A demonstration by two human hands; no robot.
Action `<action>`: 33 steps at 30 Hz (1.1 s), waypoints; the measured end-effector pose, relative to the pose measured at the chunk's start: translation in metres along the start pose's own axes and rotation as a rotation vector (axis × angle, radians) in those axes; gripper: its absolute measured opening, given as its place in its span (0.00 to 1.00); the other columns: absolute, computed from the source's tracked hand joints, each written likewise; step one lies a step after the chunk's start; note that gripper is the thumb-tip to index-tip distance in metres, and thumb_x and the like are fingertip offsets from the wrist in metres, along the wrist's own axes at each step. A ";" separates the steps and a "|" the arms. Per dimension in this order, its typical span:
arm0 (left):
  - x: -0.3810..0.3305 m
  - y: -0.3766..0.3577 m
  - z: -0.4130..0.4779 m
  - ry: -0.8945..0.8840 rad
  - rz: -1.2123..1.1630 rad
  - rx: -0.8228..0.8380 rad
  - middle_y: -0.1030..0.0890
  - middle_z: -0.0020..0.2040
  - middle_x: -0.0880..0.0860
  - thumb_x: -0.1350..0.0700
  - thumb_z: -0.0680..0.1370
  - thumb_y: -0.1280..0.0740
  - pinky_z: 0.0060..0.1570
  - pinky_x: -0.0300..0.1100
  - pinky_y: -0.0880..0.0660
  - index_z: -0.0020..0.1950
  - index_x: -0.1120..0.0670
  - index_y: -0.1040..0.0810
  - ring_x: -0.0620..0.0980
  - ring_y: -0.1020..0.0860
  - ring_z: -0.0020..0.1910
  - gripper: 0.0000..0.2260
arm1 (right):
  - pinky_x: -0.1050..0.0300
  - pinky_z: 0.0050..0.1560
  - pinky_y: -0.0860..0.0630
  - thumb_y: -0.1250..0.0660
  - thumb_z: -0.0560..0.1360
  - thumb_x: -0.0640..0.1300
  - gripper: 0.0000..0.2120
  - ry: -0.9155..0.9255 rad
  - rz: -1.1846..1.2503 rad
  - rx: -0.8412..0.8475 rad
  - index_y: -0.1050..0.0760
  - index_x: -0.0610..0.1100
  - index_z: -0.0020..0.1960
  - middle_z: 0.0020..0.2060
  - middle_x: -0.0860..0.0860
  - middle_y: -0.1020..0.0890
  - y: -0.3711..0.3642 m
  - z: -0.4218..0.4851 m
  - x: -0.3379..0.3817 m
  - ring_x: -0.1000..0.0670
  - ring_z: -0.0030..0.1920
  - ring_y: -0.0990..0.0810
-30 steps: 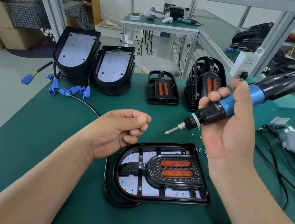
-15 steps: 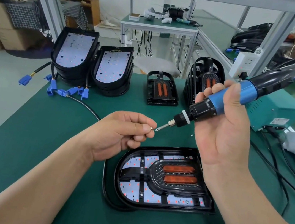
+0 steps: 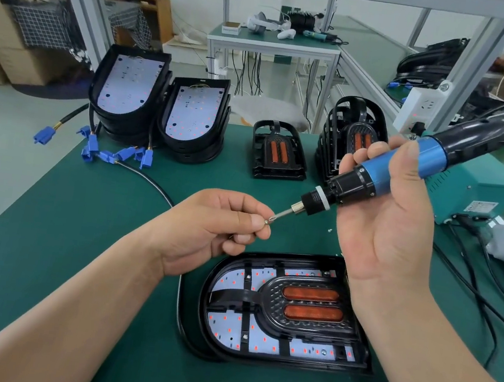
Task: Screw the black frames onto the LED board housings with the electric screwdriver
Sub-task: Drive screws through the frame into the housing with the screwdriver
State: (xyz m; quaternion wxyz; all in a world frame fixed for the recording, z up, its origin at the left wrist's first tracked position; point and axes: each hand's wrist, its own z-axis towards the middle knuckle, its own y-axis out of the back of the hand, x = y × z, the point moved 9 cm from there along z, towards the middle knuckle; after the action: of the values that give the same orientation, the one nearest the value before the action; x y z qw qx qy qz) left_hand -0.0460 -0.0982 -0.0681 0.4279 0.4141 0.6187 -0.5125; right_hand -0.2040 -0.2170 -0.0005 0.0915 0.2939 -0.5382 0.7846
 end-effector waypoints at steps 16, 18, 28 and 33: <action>0.001 0.001 0.000 -0.002 0.010 -0.027 0.17 0.43 0.60 0.65 0.75 0.28 0.29 0.34 0.31 0.50 0.58 0.12 0.45 0.28 0.33 0.07 | 0.52 0.64 0.25 0.35 0.84 0.43 0.06 0.018 -0.072 0.058 0.29 0.44 0.60 0.45 0.50 0.22 -0.008 -0.003 0.000 0.50 0.48 0.24; 0.002 0.002 0.000 -0.004 0.011 -0.029 0.17 0.44 0.60 0.65 0.75 0.28 0.29 0.34 0.31 0.50 0.58 0.12 0.46 0.28 0.33 0.07 | 0.52 0.64 0.26 0.36 0.85 0.42 0.07 0.032 -0.083 0.070 0.30 0.43 0.62 0.46 0.50 0.22 -0.010 -0.004 0.001 0.50 0.49 0.24; 0.000 0.004 0.002 -0.079 0.041 -0.084 0.16 0.44 0.62 0.64 0.75 0.27 0.30 0.34 0.32 0.50 0.58 0.12 0.45 0.30 0.32 0.07 | 0.54 0.62 0.25 0.33 0.85 0.45 0.05 0.049 -0.125 -0.064 0.28 0.45 0.55 0.45 0.50 0.23 0.004 -0.003 -0.001 0.50 0.47 0.24; 0.000 0.004 0.003 -0.083 0.047 -0.091 0.16 0.44 0.62 0.64 0.75 0.28 0.28 0.32 0.35 0.50 0.57 0.12 0.44 0.33 0.31 0.07 | 0.54 0.59 0.23 0.32 0.84 0.45 0.06 0.035 -0.113 -0.110 0.28 0.45 0.56 0.44 0.50 0.21 0.009 -0.001 -0.004 0.50 0.45 0.24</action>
State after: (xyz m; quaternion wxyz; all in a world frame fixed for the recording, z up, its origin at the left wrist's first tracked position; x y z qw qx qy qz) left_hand -0.0415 -0.1005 -0.0698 0.4835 0.3868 0.6133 -0.4904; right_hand -0.2055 -0.2187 -0.0100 0.1611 0.3044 -0.5612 0.7526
